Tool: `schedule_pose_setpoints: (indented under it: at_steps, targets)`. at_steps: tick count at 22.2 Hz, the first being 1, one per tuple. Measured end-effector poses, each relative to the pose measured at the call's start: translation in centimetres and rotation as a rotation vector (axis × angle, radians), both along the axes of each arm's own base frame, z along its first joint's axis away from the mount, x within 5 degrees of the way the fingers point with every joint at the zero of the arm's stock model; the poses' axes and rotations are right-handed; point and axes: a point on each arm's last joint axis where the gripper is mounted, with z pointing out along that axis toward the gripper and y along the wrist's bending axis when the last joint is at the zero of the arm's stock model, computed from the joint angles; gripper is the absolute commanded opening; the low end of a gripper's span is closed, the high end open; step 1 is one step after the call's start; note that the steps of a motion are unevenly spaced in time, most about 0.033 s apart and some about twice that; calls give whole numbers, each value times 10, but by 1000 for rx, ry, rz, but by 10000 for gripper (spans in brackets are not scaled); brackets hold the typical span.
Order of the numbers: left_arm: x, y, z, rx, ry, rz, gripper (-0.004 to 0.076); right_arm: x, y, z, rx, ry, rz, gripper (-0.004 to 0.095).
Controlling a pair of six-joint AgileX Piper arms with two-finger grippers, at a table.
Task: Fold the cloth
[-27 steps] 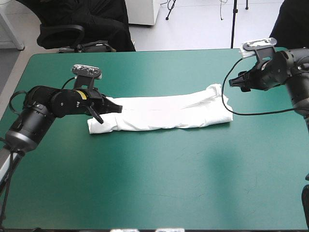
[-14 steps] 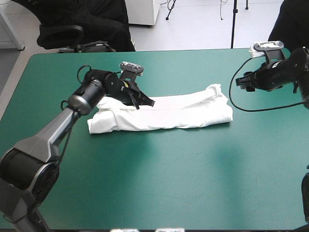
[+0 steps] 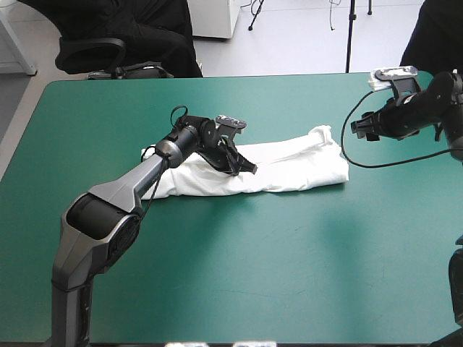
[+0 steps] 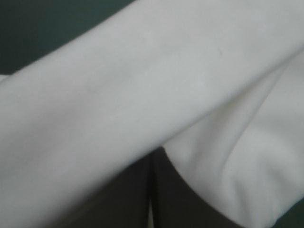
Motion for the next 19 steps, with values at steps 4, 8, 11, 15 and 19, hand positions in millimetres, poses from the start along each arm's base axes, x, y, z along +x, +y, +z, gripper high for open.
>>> schedule_pose_setpoints:
  at_steps: [4,8,11,15,19]
  targets:
    - [0,-1,-1,-4,12,1,-17,7,1,-14,8,64,19,591]
    - [-1,-2,-2,-11,27,0,-17,30,4,-53,59,165,46,591]
    - [-1,-2,-1,-15,34,-1,-17,47,8,-82,118,220,61,591]
    - [-2,-2,-2,-13,34,-15,-17,64,8,-124,151,310,53,593]
    - [-1,-2,-2,-13,32,-22,-17,73,11,-153,200,373,55,590]
